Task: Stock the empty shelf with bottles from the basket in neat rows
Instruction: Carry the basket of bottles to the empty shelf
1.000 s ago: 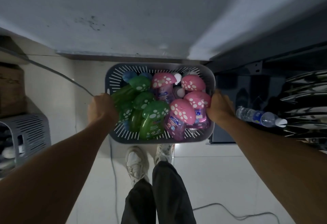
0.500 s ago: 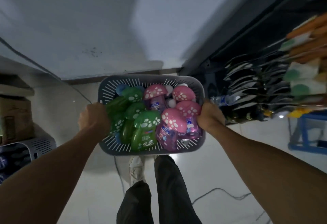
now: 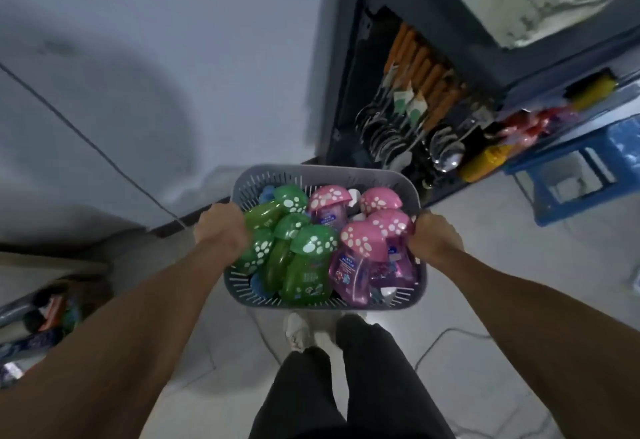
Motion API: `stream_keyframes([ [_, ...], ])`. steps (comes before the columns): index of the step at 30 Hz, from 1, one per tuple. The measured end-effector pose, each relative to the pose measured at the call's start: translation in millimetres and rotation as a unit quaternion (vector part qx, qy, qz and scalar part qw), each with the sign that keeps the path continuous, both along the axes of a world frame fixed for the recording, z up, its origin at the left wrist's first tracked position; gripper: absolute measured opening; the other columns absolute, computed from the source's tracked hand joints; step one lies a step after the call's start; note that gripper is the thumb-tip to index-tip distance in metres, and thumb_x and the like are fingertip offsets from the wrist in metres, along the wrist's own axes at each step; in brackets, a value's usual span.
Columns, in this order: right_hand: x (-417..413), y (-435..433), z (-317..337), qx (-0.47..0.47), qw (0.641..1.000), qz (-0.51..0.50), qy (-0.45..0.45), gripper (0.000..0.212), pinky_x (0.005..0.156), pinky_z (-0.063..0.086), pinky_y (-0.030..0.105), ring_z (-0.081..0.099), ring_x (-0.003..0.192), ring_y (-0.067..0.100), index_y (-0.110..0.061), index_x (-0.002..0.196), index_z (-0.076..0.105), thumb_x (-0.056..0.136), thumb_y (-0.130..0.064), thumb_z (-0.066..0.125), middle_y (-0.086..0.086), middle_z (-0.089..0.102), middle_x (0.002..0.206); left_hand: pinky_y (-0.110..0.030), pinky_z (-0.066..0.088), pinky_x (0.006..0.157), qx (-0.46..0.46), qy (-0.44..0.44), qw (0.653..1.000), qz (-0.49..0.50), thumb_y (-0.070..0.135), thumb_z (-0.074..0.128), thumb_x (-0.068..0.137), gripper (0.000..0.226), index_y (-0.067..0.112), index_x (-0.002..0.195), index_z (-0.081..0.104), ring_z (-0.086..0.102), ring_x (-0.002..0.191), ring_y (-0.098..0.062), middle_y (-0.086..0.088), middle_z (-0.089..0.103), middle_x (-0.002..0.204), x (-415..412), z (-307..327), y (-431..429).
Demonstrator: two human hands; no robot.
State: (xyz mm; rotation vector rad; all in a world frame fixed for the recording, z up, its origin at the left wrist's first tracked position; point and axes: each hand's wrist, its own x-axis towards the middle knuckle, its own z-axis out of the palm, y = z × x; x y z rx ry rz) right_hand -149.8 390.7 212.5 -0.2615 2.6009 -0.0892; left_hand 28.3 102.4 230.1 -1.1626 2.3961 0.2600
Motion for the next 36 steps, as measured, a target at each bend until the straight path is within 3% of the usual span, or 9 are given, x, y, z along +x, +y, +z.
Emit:
stream_keyframes([
  [4,2,66,17,-0.011,0.999,-0.051,-0.008,0.019,0.071,0.048,0.034,0.065,0.092,0.036,-0.008,0.104,0.056,0.087,-0.019,0.057,0.015,0.067,0.105,-0.034,0.052,0.067,0.025,-0.002,0.998,-0.056,0.022,0.066,0.085,0.023,0.005,0.101,0.070,0.068,0.088,-0.031,-0.011,0.066,0.091,-23,21,44],
  [8,-4,144,21,-0.015,0.995,-0.098,-0.003,0.011,0.069,0.045,0.034,0.063,0.088,0.036,-0.011,0.094,0.049,0.089,-0.019,0.055,0.016,0.066,0.101,-0.026,0.040,0.048,0.027,0.030,0.992,-0.119,0.020,0.072,0.084,0.017,0.005,0.088,0.066,0.049,0.053,-0.015,0.000,0.051,0.064,-62,30,100],
  [14,-26,268,24,-0.020,0.984,-0.175,-0.012,0.011,0.064,0.047,0.033,0.057,0.068,0.025,-0.011,0.083,0.051,0.088,-0.019,0.057,0.007,0.057,0.079,-0.027,0.041,0.049,0.019,0.034,0.969,-0.244,0.018,0.068,0.086,0.015,0.006,0.084,0.060,0.051,0.057,-0.017,0.000,0.049,0.064,-138,37,206],
  [16,-40,309,25,-0.023,0.982,-0.188,-0.011,0.017,0.062,0.049,0.031,0.059,0.063,0.022,-0.014,0.073,0.049,0.088,-0.019,0.057,0.006,0.061,0.075,-0.033,0.051,0.061,0.014,0.020,0.959,-0.283,0.022,0.066,0.087,0.019,0.003,0.088,0.064,0.059,0.068,-0.023,-0.006,0.057,0.073,-165,40,243],
  [18,-56,348,28,-0.018,0.980,-0.198,-0.004,0.021,0.061,0.048,0.031,0.058,0.061,0.022,-0.016,0.070,0.048,0.088,-0.020,0.057,0.005,0.059,0.071,-0.038,0.056,0.071,0.036,0.025,0.959,-0.279,0.024,0.066,0.087,0.021,0.003,0.088,0.064,0.061,0.076,-0.027,-0.009,0.061,0.080,-191,42,281],
  [21,-81,402,33,-0.006,0.977,-0.212,0.016,0.023,0.062,0.044,0.030,0.049,0.055,0.019,-0.017,0.068,0.045,0.087,-0.019,0.057,0.002,0.052,0.066,-0.039,0.056,0.072,0.079,0.043,0.959,-0.268,0.028,0.068,0.086,0.023,0.008,0.081,0.057,0.062,0.077,-0.030,-0.010,0.061,0.080,-231,43,333],
  [29,-160,514,51,0.002,0.964,-0.265,0.003,0.010,0.063,0.049,0.032,0.058,0.066,0.027,-0.011,0.079,0.057,0.085,-0.020,0.057,0.006,0.059,0.072,-0.040,0.055,0.076,0.087,0.023,0.932,-0.350,0.026,0.066,0.085,0.020,0.006,0.086,0.061,0.068,0.094,-0.037,-0.017,0.069,0.097,-365,49,442],
  [33,-207,555,53,0.007,0.953,-0.302,-0.013,0.011,0.065,0.054,0.033,0.064,0.070,0.029,-0.008,0.083,0.060,0.086,-0.018,0.057,0.010,0.068,0.079,-0.036,0.050,0.067,0.107,0.000,0.922,-0.372,0.028,0.067,0.085,0.027,0.010,0.072,0.051,0.067,0.090,-0.036,-0.017,0.069,0.096,-444,43,485],
  [36,-245,582,56,0.002,0.940,-0.340,-0.021,0.011,0.065,0.056,0.033,0.066,0.070,0.028,-0.004,0.086,0.064,0.085,-0.015,0.060,0.008,0.067,0.076,-0.035,0.049,0.069,0.111,-0.001,0.913,-0.392,0.024,0.066,0.084,0.018,0.008,0.082,0.057,0.067,0.094,-0.036,-0.018,0.069,0.101,-501,41,516],
])
